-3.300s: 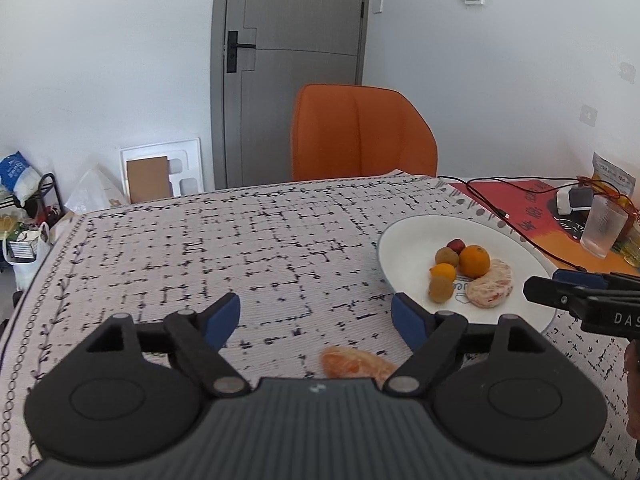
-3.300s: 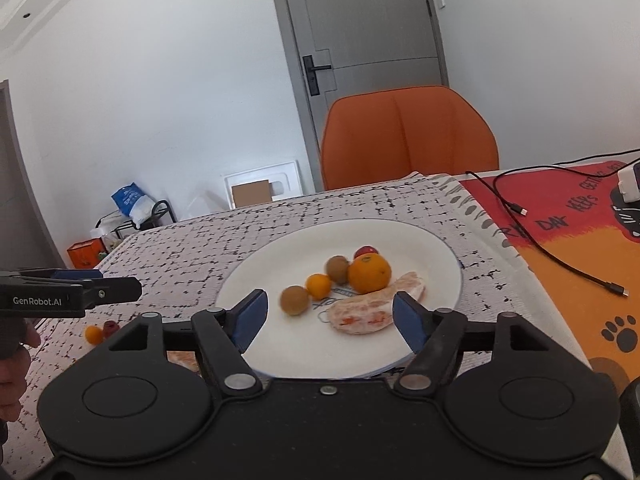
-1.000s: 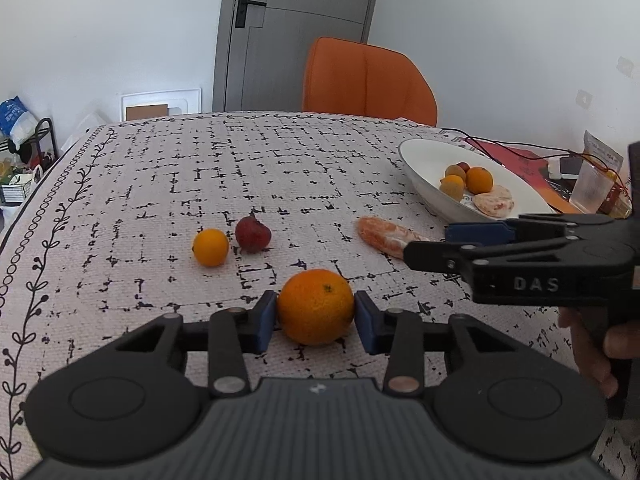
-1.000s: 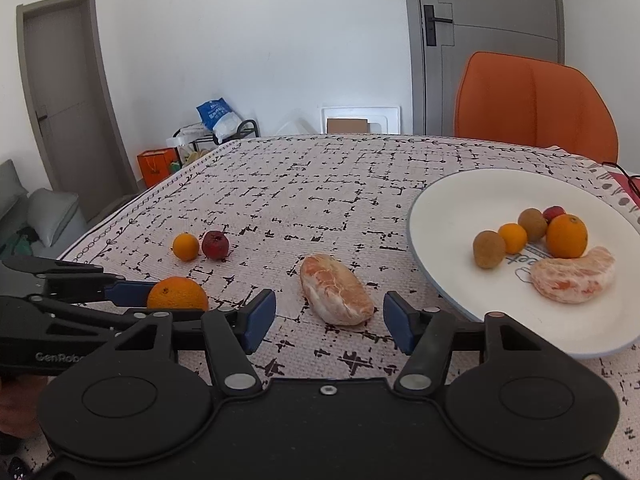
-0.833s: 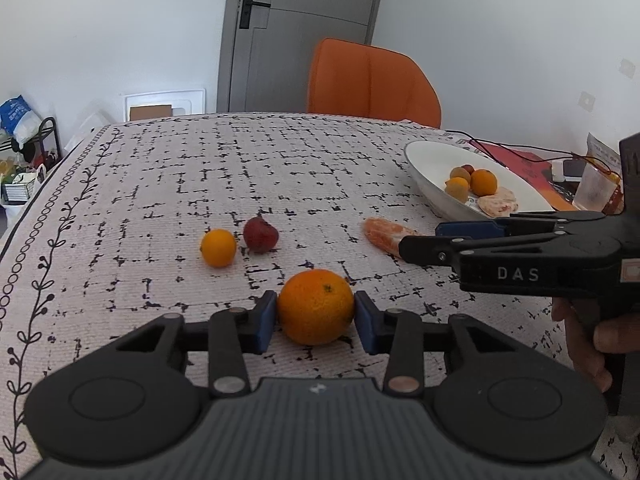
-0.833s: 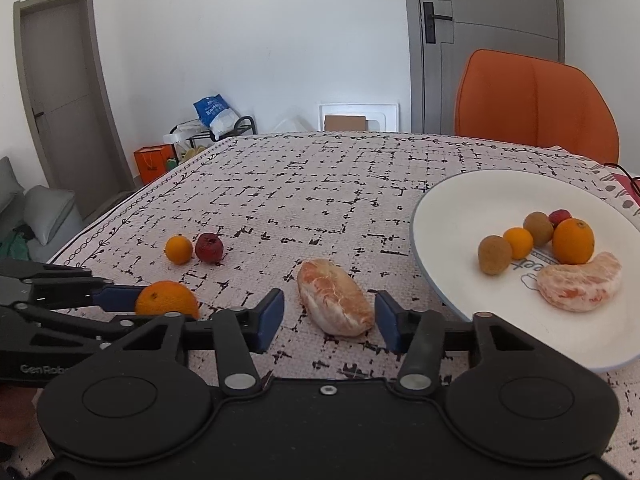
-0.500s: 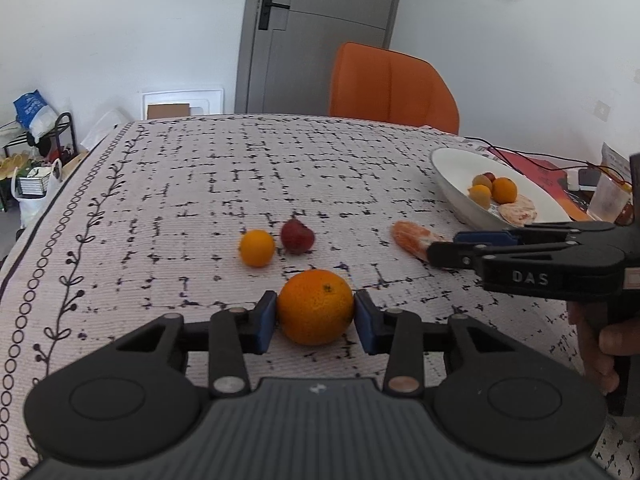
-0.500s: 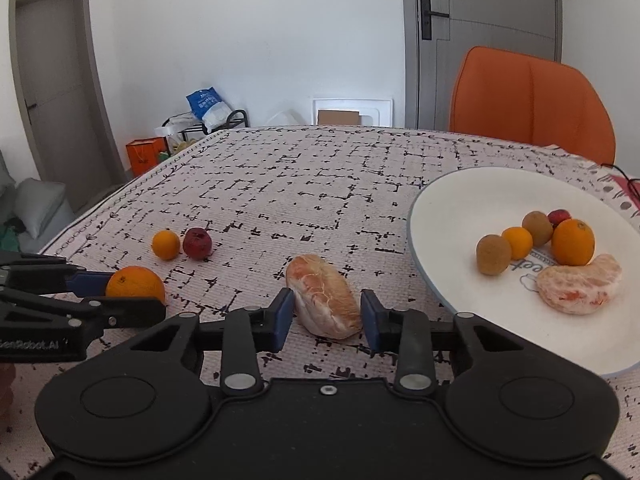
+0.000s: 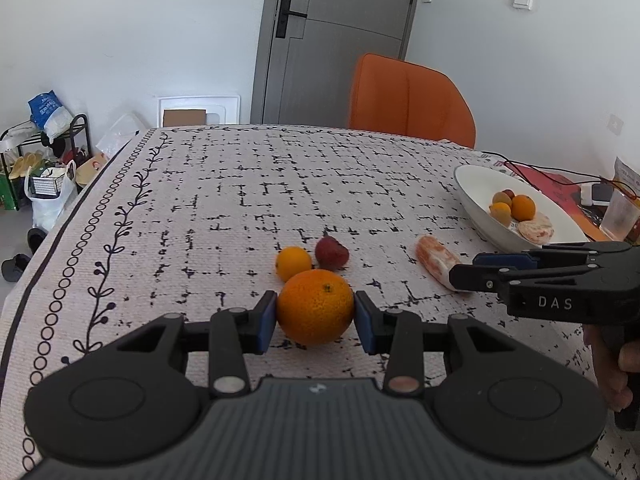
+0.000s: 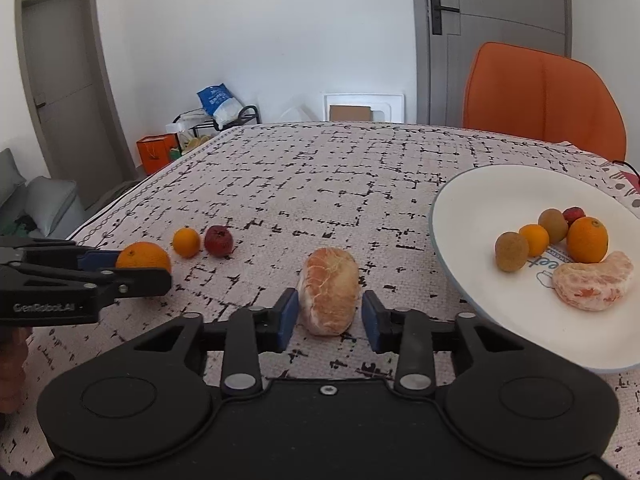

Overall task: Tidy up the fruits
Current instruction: 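Carry the orange and peeled mandarin to the plate and open the right gripper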

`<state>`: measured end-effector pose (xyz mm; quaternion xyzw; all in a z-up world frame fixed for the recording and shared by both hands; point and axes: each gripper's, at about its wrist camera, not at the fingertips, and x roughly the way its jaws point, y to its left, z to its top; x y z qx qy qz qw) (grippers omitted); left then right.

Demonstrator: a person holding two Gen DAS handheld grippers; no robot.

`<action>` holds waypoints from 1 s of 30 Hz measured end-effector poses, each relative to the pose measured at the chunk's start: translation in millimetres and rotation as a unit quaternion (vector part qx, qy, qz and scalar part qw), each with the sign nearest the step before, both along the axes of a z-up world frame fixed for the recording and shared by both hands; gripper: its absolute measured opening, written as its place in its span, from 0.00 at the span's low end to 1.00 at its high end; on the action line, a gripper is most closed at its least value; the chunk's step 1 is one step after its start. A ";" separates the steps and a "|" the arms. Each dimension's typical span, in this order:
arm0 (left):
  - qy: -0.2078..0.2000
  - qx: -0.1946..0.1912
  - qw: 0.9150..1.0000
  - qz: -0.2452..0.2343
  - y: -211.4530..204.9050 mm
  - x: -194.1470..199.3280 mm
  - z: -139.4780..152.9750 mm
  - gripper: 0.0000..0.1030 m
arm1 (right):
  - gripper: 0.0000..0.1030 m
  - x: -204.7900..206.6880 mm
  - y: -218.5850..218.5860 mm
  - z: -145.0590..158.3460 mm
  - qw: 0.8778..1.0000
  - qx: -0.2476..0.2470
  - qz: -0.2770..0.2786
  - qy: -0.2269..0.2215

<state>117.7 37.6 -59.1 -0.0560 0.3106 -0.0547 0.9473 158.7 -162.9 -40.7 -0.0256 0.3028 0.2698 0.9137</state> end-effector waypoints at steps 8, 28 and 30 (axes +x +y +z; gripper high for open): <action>0.001 -0.010 1.000 0.002 7.4 3.8 -1.5 0.39 | 0.49 9.9 13.3 -2.5 1.000 -0.011 0.003 0.005; -0.012 0.000 1.000 -0.025 -15.9 8.6 10.3 0.39 | 0.31 -13.2 -5.6 16.4 0.999 0.023 0.003 -0.028; -0.016 0.002 0.999 -0.031 -22.1 9.1 13.0 0.39 | 0.31 -14.4 -12.0 19.2 0.999 0.028 -0.002 -0.032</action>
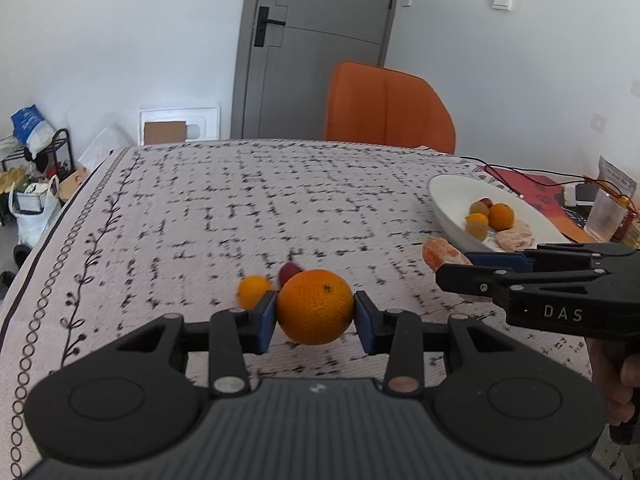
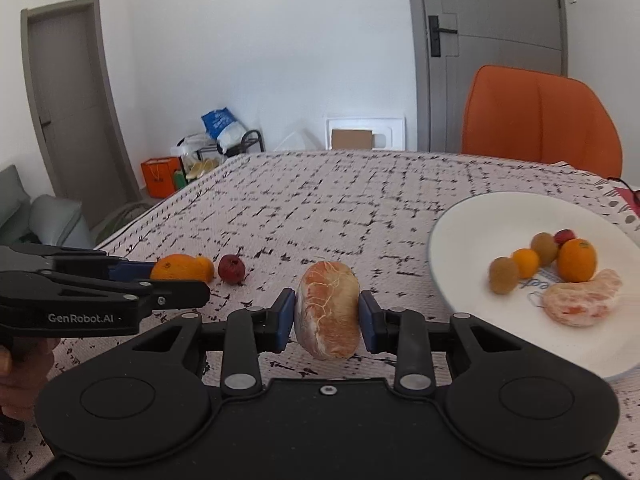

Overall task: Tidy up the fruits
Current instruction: 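Carry the orange and peeled mandarin to the plate and open the right gripper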

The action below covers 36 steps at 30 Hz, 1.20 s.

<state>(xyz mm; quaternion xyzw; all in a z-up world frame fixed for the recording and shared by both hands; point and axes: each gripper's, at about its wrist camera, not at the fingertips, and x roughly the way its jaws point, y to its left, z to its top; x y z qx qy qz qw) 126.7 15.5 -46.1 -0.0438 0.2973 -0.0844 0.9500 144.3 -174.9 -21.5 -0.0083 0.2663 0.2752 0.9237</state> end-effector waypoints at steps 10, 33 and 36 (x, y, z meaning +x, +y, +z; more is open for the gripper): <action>-0.018 0.015 0.999 -0.026 -31.1 3.9 13.7 0.39 | 0.31 -8.1 -30.0 7.7 0.999 0.020 -0.026 -0.016; -0.037 0.035 0.996 -0.078 -82.3 28.6 24.7 0.39 | 0.31 0.9 -94.2 1.9 0.994 0.036 -0.100 -0.020; -0.038 0.037 0.995 -0.083 -87.1 32.0 25.0 0.39 | 0.31 5.3 -101.6 1.3 0.993 0.036 -0.107 -0.021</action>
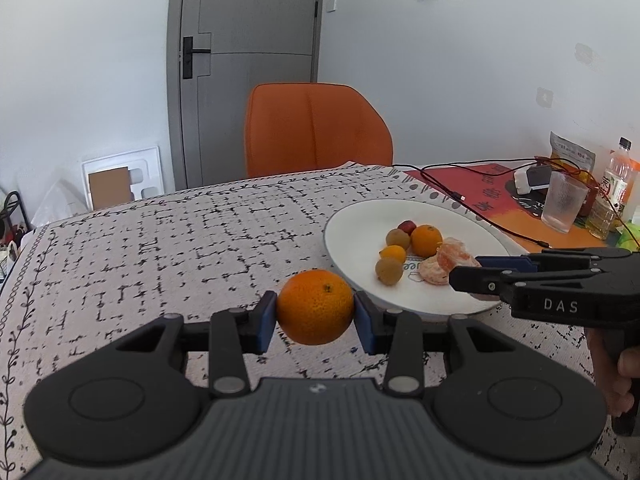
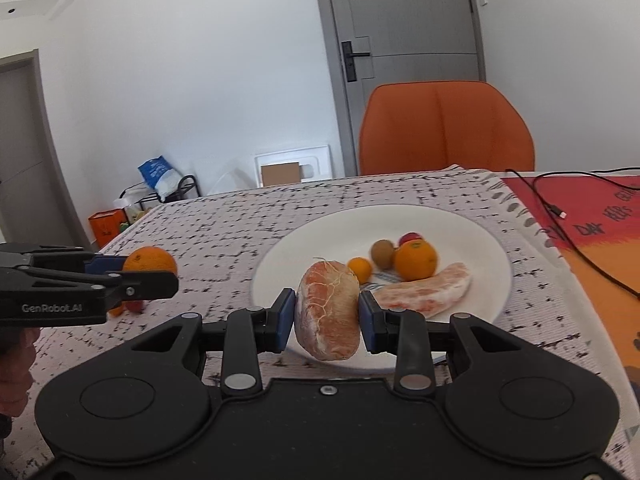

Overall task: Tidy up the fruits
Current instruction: 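Carry the orange and peeled mandarin to the plate and open the right gripper, then open the left gripper over the plate and move both grippers back to the table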

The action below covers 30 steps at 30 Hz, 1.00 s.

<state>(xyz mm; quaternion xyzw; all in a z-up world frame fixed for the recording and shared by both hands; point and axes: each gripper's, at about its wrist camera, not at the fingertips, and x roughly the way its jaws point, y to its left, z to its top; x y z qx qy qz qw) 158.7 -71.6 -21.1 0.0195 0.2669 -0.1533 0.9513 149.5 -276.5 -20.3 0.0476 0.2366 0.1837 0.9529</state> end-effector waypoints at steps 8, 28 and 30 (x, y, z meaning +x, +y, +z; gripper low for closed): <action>-0.001 0.007 1.000 -0.013 -15.8 11.0 0.5 0.39 | 0.39 5.7 -12.8 -3.1 1.000 -0.002 -0.021 -0.010; -0.031 0.026 0.998 -0.048 -60.1 21.7 9.6 0.44 | 0.52 -11.2 -43.0 -2.8 0.999 0.025 -0.047 -0.007; -0.033 0.032 0.998 -0.043 -59.0 20.9 10.7 0.44 | 0.53 -11.7 -42.2 -3.7 0.999 0.025 -0.045 -0.006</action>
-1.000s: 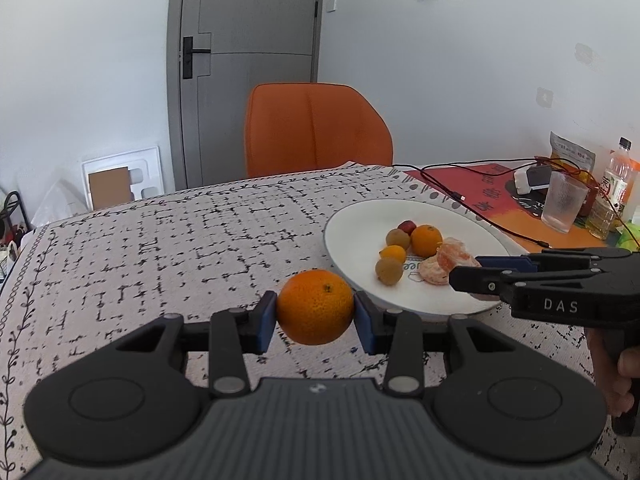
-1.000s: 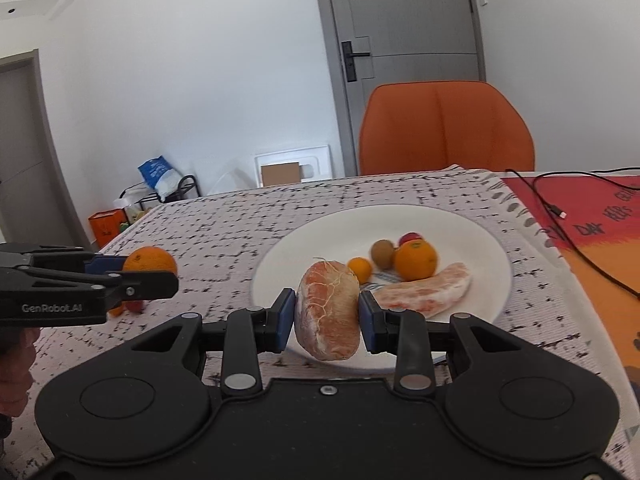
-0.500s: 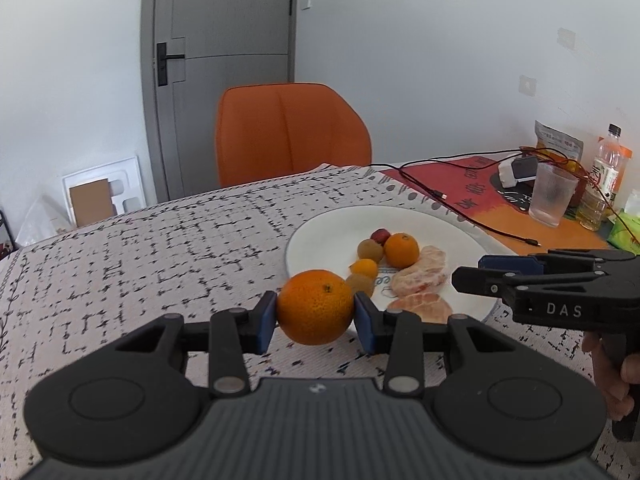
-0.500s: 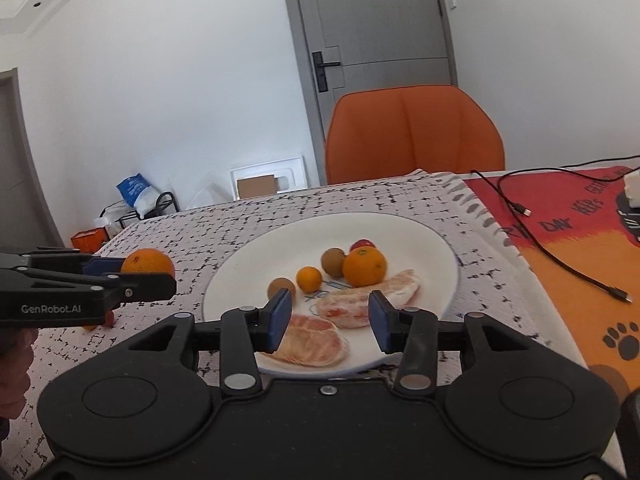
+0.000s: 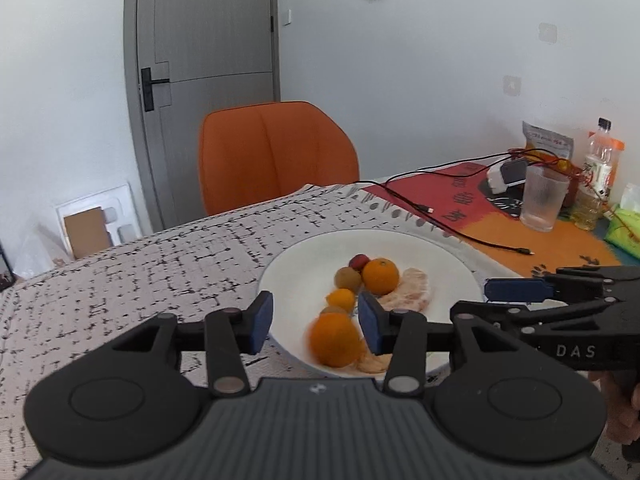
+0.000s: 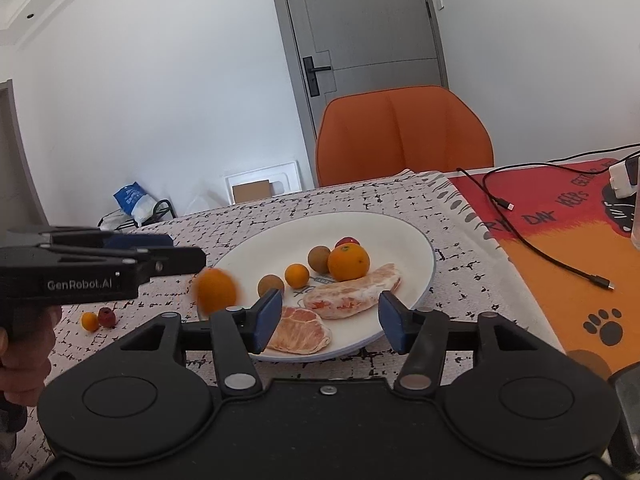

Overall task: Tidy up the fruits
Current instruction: 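Open the left gripper over the plate and move both grippers back to the table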

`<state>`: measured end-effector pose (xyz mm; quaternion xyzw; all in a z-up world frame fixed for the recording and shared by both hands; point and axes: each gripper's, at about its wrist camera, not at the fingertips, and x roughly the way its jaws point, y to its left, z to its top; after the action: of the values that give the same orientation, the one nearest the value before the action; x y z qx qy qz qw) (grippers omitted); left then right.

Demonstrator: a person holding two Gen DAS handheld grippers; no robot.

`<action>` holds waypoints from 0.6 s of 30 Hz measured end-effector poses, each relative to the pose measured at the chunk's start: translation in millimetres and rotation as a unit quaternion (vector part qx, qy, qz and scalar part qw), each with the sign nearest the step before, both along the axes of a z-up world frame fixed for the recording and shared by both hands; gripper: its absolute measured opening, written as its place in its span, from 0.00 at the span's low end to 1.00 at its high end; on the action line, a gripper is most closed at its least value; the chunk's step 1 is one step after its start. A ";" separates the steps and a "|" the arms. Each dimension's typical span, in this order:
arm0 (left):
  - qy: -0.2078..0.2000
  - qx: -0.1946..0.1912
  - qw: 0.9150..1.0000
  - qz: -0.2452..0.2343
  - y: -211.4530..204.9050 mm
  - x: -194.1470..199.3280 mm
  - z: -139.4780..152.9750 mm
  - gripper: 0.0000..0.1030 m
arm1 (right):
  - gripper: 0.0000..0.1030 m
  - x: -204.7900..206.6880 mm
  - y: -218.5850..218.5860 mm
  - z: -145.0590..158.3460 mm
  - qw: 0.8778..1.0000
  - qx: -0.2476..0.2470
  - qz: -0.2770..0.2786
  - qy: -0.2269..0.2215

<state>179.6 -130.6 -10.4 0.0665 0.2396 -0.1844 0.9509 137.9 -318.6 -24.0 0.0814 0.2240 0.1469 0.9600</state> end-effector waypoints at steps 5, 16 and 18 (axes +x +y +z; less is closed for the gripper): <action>0.022 -0.006 1.000 0.018 14.2 0.0 -1.7 0.49 | 0.55 -1.7 2.2 -0.9 1.000 0.003 0.006 0.001; 0.040 -0.014 0.997 0.072 51.6 -12.5 -4.0 0.76 | 0.67 -5.6 15.6 2.4 1.000 0.007 0.015 -0.002; 0.041 -0.012 0.996 0.082 59.1 -15.3 -3.7 0.77 | 0.70 -6.4 20.3 3.0 1.000 0.006 0.020 -0.002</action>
<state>164.4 -71.5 -14.1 0.0273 0.2808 -0.1117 0.9529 131.5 -298.3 -21.0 0.0825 0.2224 0.1676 0.9569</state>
